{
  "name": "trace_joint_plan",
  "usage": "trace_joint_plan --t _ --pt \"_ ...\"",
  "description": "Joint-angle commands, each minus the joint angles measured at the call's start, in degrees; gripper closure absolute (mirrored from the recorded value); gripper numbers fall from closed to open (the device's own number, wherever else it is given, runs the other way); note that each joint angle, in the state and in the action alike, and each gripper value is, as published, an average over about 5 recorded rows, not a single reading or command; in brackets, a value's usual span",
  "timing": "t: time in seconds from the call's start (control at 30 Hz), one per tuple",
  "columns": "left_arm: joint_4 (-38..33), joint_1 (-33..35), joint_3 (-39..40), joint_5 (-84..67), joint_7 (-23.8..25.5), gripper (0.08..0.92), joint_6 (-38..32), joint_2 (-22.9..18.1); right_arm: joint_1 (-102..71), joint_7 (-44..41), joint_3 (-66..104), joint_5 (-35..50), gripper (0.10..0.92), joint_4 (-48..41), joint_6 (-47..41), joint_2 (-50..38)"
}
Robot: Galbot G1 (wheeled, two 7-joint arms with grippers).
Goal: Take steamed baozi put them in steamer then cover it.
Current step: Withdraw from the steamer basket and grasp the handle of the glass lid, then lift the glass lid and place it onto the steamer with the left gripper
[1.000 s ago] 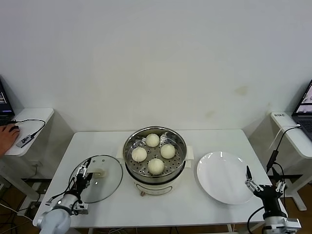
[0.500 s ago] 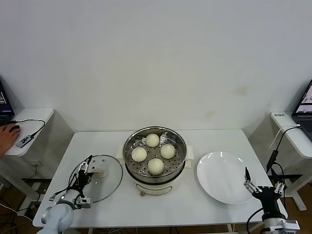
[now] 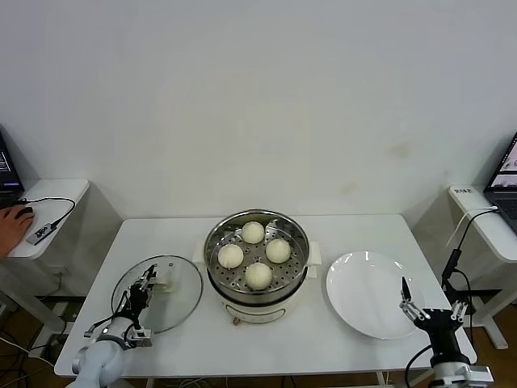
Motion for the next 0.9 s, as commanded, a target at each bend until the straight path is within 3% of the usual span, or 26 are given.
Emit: trace_joint_plan --t 0.03,0.27,0.4,0.57,0.77,0.9 --pt "-0.8 0.5 -0.6 -0.2 -1.8 0.696 -0.3 -0.5 -0.2 -0.2 -0.2 0.0 0.203 0.5 0.2 0.0" --pt "-10.9 4.9 -3.4 -1.7 -2.6 0.858 2.1 0.7 -0.5 -0.4 -0.7 0.0 0.203 0.9 0.2 -0.9" --pt "-20.2 8.9 -5.6 -4.2 -0.2 0.862 5.8 2.8 -0.7 -0.6 -1.3 -0.2 0.203 1.2 0.1 -1.4" --pt "-32.5 15.2 -10.2 -5.1 6.0 0.862 11.9 5.2 -1.2 -1.3 -2.1 -1.0 0.203 0.9 0.7 -1.9" --pt "-41.2 17.6 -13.9 -7.0 11.7 0.862 17.2 6.5 -1.1 -1.9 -2.7 -2.2 0.203 0.1 1.5 -1.7" --pt "-46.8 17.9 -11.3 -14.3 13.6 0.862 19.6 7.6 -0.9 -2.1 -2.9 -2.5 0.203 -0.1 1.6 -1.8"
